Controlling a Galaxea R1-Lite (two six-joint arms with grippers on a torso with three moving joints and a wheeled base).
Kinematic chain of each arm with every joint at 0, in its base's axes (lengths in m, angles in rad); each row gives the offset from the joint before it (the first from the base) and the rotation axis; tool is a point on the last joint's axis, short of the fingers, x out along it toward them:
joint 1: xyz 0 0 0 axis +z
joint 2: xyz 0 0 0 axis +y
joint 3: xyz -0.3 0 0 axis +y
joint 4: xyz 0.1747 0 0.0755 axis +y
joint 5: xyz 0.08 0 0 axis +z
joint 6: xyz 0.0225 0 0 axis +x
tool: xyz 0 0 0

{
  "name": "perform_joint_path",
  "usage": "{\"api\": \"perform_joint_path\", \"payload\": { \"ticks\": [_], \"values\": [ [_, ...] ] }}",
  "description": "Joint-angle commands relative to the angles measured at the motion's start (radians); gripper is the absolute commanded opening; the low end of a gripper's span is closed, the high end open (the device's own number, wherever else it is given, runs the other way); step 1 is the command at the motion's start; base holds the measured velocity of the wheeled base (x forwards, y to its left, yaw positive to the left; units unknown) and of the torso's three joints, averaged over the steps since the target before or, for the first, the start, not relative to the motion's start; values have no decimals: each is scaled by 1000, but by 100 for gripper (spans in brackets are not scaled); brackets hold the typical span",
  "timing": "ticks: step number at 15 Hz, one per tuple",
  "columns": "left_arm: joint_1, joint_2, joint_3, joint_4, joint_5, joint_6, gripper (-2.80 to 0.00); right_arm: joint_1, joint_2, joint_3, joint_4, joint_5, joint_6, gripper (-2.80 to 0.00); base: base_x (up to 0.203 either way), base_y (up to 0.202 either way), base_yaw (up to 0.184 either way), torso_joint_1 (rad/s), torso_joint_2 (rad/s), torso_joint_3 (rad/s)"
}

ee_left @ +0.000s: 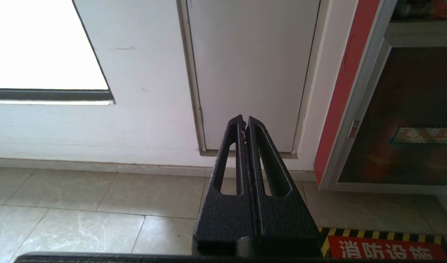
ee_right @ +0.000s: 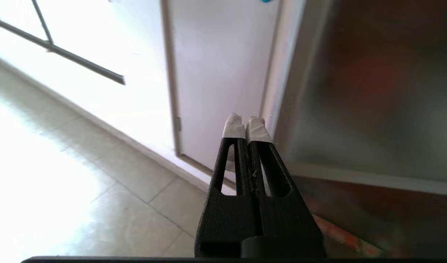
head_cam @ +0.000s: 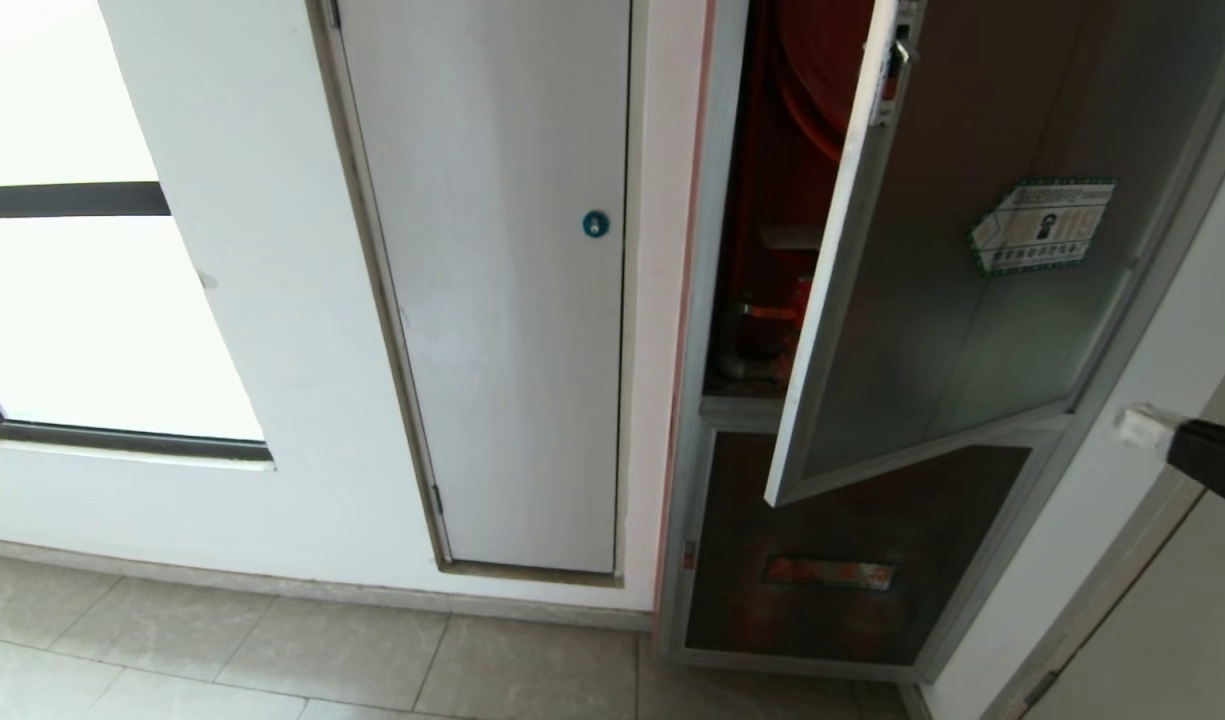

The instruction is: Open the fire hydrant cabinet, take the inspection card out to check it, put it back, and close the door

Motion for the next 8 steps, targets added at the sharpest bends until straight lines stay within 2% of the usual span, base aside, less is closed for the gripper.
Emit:
{"api": "perform_joint_path", "payload": {
  "ticks": [1,4,8],
  "values": [
    [0,2,14,0,0,0,-280,93,192,-82,-36,2,7,-280,0,0,0,0,0,0],
    [0,2,14,0,0,0,-280,164,370,-140,-192,-4,24,-280,0,0,0,0,0,0],
    [0,2,14,0,0,0,-280,183,608,-225,-415,-66,42,-280,0,0,0,0,0,0]
  ]
}}
